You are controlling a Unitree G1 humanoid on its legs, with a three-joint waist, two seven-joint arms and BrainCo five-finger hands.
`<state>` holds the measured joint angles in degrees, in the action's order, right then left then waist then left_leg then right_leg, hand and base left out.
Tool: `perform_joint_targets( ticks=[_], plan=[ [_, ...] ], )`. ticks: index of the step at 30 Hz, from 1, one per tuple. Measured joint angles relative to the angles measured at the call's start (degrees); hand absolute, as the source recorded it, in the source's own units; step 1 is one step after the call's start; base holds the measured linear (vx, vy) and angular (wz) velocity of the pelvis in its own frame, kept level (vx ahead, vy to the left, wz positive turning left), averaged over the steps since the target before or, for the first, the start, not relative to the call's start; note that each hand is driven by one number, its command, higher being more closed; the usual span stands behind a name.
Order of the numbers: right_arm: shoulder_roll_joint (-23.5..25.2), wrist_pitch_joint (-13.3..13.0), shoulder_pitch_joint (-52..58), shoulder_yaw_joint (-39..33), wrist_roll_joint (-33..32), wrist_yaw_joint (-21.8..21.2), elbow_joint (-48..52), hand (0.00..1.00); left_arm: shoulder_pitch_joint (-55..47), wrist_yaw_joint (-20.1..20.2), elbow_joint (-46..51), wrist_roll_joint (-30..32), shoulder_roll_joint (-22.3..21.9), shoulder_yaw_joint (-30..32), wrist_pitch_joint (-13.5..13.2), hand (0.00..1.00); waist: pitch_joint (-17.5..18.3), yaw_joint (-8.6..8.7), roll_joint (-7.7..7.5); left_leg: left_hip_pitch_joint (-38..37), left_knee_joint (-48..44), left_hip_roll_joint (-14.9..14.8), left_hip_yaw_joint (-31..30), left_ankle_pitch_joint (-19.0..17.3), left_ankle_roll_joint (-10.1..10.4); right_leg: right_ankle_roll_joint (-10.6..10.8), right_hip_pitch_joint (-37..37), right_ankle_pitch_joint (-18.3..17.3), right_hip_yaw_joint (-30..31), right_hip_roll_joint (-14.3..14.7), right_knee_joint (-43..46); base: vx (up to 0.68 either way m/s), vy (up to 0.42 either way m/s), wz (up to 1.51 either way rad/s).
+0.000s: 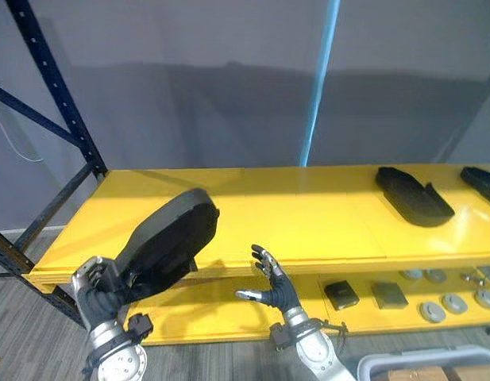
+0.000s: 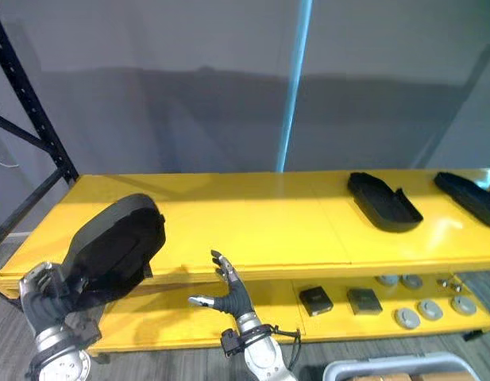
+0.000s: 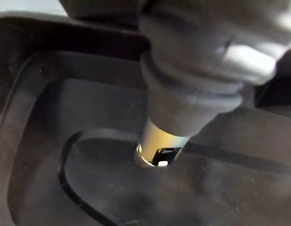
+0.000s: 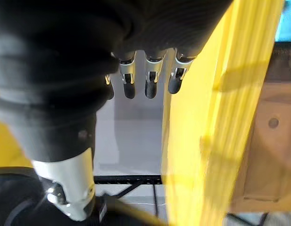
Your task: Walk over and take plastic housings, then place them on the shelf
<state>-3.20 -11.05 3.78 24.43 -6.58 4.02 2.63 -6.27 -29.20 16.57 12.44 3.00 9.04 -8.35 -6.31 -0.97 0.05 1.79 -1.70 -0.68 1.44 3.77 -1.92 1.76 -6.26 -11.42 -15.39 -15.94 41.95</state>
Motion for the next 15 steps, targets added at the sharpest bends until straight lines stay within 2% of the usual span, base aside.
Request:
perform_joint_targets(
  ticks=[1,3,4,5,6,8,10,12,13,15],
  plan=[
    [-0.1,-0.3,1.2,-0.5,-0.4,-0.4,1.2,0.00,0.8,0.2,-0.3,-0.3,0.1,-0.8,-0.1,1.00,0.0,0.53,-0.01,0.0,0.0,0.0,-0.9,-0.1,0.1,0.2,-1.1,-0.3,1.5,1.5,-3.7,0.04,-0.063,0.53],
    [0.0,-1.2,4.4,-3.4,-2.4,-1.3,4.3,0.00,2.8,1.9,-1.8,-5.7,0.4,-3.5,-1.9,1.00,0.0,2.29,-0.15,0.1,0.0,0.1,-3.5,-0.5,0.8,0.7,-2.9,-0.2,8.7,6.8,-18.1,0.09,-0.167,0.70],
    [0.4,-1.3,6.3,-5.7,-2.9,-1.4,5.9,0.00,3.0,3.2,-2.2,-10.8,0.5,-4.6,-2.9,1.00,0.3,2.85,-1.42,0.0,-0.1,1.2,-4.3,-1.0,1.6,0.9,-2.8,0.9,12.4,8.1,-24.8,0.14,-0.246,0.53],
    [0.8,-1.3,6.7,-6.3,-3.2,-1.4,6.3,0.00,3.1,3.6,-2.2,-12.1,0.6,-5.0,-3.2,1.00,0.5,2.94,-2.04,-0.1,-0.1,1.8,-4.4,-1.3,2.1,1.0,-2.9,2.3,13.5,8.1,-25.9,0.16,-0.244,0.44],
    [0.6,-1.4,8.6,-9.9,-4.9,-1.1,7.7,0.00,3.0,6.3,-2.8,-21.5,-0.8,-6.3,-4.7,1.00,-0.1,3.44,-1.69,-1.3,0.5,2.1,-4.8,-1.6,3.1,2.7,-2.2,6.7,14.4,8.2,-26.8,0.18,-0.207,0.14],
    [0.5,-1.4,8.7,-12.6,-4.8,-0.7,7.8,0.00,3.0,9.0,-2.7,-29.4,-1.8,-6.1,-6.0,1.00,0.4,3.40,-0.17,-0.8,0.5,-0.1,-3.7,-2.0,3.9,1.8,-1.5,8.7,14.7,10.2,-30.4,0.17,-0.113,-0.21],
    [0.6,-1.4,9.4,-14.7,-4.3,-0.4,8.8,0.00,3.6,10.6,-2.3,-37.1,-1.8,-6.0,-7.6,1.00,0.5,3.67,0.09,-0.6,1.6,-2.1,-2.3,-2.1,4.9,0.9,-0.2,11.9,15.3,12.5,-35.3,0.17,-0.068,-0.41],
    [0.6,-1.3,11.4,-16.7,-3.7,0.3,12.0,0.00,3.9,11.2,-2.4,-41.6,-2.1,-6.2,-7.7,1.00,0.4,4.07,0.12,-0.6,2.4,-3.0,-1.0,-2.2,5.6,0.7,-0.1,13.0,16.4,13.5,-37.6,0.15,-0.035,-0.32],
    [0.6,-1.3,12.7,-18.5,-2.2,1.1,14.7,0.00,4.2,11.2,-2.6,-45.0,-2.0,-6.3,-7.7,1.00,0.3,5.33,0.25,-0.7,3.1,-3.4,-0.4,-2.3,5.6,0.8,0.0,13.2,16.6,13.6,-38.6,0.13,-0.006,-0.22],
    [0.7,-1.3,13.6,-21.2,-1.0,2.1,16.9,0.00,5.9,11.0,-3.8,-48.4,-1.5,-6.9,-7.7,1.00,0.1,6.43,0.27,-0.8,3.7,-3.4,0.5,-2.4,5.7,0.9,-0.4,13.3,17.4,13.7,-38.8,0.12,0.031,-0.23]
  ],
)
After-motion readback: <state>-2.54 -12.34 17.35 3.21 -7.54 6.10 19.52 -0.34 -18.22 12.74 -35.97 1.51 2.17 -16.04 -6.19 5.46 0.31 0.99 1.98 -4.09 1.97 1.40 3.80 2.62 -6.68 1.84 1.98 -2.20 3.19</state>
